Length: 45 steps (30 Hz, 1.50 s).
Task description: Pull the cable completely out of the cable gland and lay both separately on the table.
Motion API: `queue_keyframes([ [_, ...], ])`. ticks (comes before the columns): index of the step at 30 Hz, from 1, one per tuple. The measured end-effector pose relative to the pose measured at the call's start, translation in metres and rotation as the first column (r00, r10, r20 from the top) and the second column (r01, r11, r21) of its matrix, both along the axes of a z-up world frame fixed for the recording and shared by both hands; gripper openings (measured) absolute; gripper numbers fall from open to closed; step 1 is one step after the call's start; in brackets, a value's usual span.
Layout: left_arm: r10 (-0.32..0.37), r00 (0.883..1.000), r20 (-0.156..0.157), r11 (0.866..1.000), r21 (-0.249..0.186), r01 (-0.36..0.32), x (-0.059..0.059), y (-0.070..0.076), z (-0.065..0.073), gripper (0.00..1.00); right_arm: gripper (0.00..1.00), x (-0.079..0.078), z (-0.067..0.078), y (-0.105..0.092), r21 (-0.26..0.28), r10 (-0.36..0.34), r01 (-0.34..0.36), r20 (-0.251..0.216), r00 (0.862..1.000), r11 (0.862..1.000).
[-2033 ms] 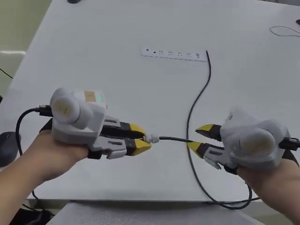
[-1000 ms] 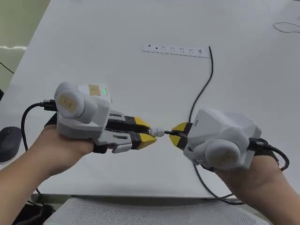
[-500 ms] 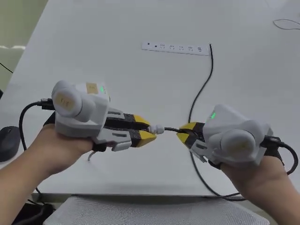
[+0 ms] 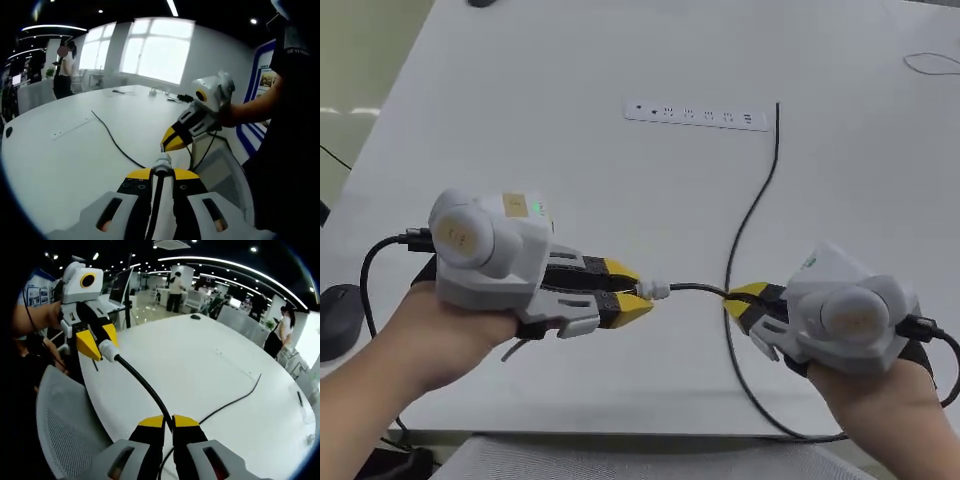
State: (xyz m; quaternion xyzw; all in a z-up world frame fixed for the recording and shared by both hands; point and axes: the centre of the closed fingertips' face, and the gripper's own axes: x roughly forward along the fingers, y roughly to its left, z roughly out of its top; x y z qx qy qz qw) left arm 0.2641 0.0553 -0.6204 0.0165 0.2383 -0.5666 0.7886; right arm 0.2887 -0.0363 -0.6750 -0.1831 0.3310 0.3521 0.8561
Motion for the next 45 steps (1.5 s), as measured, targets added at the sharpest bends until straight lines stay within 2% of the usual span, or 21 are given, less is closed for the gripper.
queue_keyframes([
  [3,-0.002,1.0,0.0,1.0,0.003,0.002,-0.001,0.0,0.0,0.14,0.0,-0.001,-0.007,-0.005,0.025,-0.043,0.043,-0.019,0.999,0.999],
  [5,-0.002,1.0,-0.002,1.0,0.003,0.002,-0.002,-0.001,-0.001,0.14,0.0,0.001,-0.011,-0.011,0.053,-0.106,0.108,-0.034,0.994,0.993],
  [7,-0.007,1.0,-0.005,1.0,0.007,0.007,-0.003,-0.003,-0.003,0.14,0.0,0.001,-0.014,-0.012,0.078,-0.135,0.139,-0.055,0.989,0.987],
  [11,-0.007,1.0,-0.005,1.0,0.019,0.007,-0.003,-0.004,-0.006,0.14,0.0,-0.003,-0.02,-0.009,0.065,-0.131,0.135,-0.065,0.989,0.989],
  [17,-0.001,1.0,-0.002,1.0,0.024,0.001,-0.001,-0.001,-0.005,0.14,0.01,0.001,-0.013,-0.01,0.054,-0.115,0.115,-0.017,0.993,0.992],
  [21,0.0,1.0,0.002,1.0,0.025,0.0,0.0,-0.001,-0.005,0.14,0.02,0.005,-0.006,-0.011,0.013,-0.052,0.052,0.07,0.996,0.999],
  [26,-0.001,1.0,0.007,1.0,0.021,0.001,-0.002,-0.001,-0.003,0.14,0.02,0.004,0.0,-0.012,-0.018,-0.018,0.02,0.106,0.994,1.0],
  [29,-0.003,1.0,0.005,1.0,0.02,0.003,-0.002,-0.002,-0.003,0.14,0.04,0.004,0.006,-0.011,-0.048,0.028,-0.022,0.138,0.99,0.999],
  [31,-0.007,1.0,0.005,1.0,0.023,0.007,-0.003,-0.002,-0.004,0.14,0.08,0.004,0.014,-0.005,-0.076,0.078,-0.066,0.17,0.982,0.995],
  [34,-0.011,1.0,0.007,1.0,0.024,0.011,-0.004,-0.003,-0.003,0.14,0.16,-0.002,0.025,0.005,-0.092,0.127,-0.111,0.187,0.974,0.99],
  [35,-0.013,1.0,0.006,1.0,0.023,0.013,-0.004,-0.004,-0.003,0.14,0.18,-0.003,0.028,0.009,-0.1,0.145,-0.127,0.196,0.97,0.987],
  [36,-0.015,1.0,0.004,1.0,0.023,0.015,-0.004,-0.004,-0.003,0.14,0.19,-0.006,0.034,0.015,-0.123,0.186,-0.162,0.221,0.957,0.979],
  [37,-0.016,1.0,0.004,1.0,0.023,0.016,-0.004,-0.005,-0.004,0.14,0.2,-0.007,0.036,0.018,-0.139,0.207,-0.179,0.229,0.951,0.974],
  [39,-0.018,1.0,0.004,1.0,0.025,0.018,-0.005,-0.006,-0.004,0.14,0.21,-0.014,0.043,0.03,-0.166,0.28,-0.245,0.243,0.929,0.955],
  [42,-0.019,1.0,0.001,1.0,0.024,0.019,-0.005,-0.007,-0.005,0.14,0.23,-0.024,0.046,0.045,-0.229,0.398,-0.347,0.241,0.885,0.91],
  [43,-0.021,1.0,0.003,0.999,0.026,0.021,-0.006,-0.007,-0.005,0.14,0.23,-0.026,0.048,0.051,-0.259,0.439,-0.378,0.249,0.863,0.889],
  [44,-0.021,1.0,0.004,0.999,0.026,0.021,-0.006,-0.007,-0.005,0.14,0.21,-0.027,0.049,0.054,-0.272,0.46,-0.394,0.25,0.852,0.878],
  [45,-0.023,1.0,0.003,0.999,0.026,0.023,-0.006,-0.007,-0.005,0.14,0.2,-0.027,0.05,0.056,-0.278,0.467,-0.4,0.252,0.847,0.874],
])
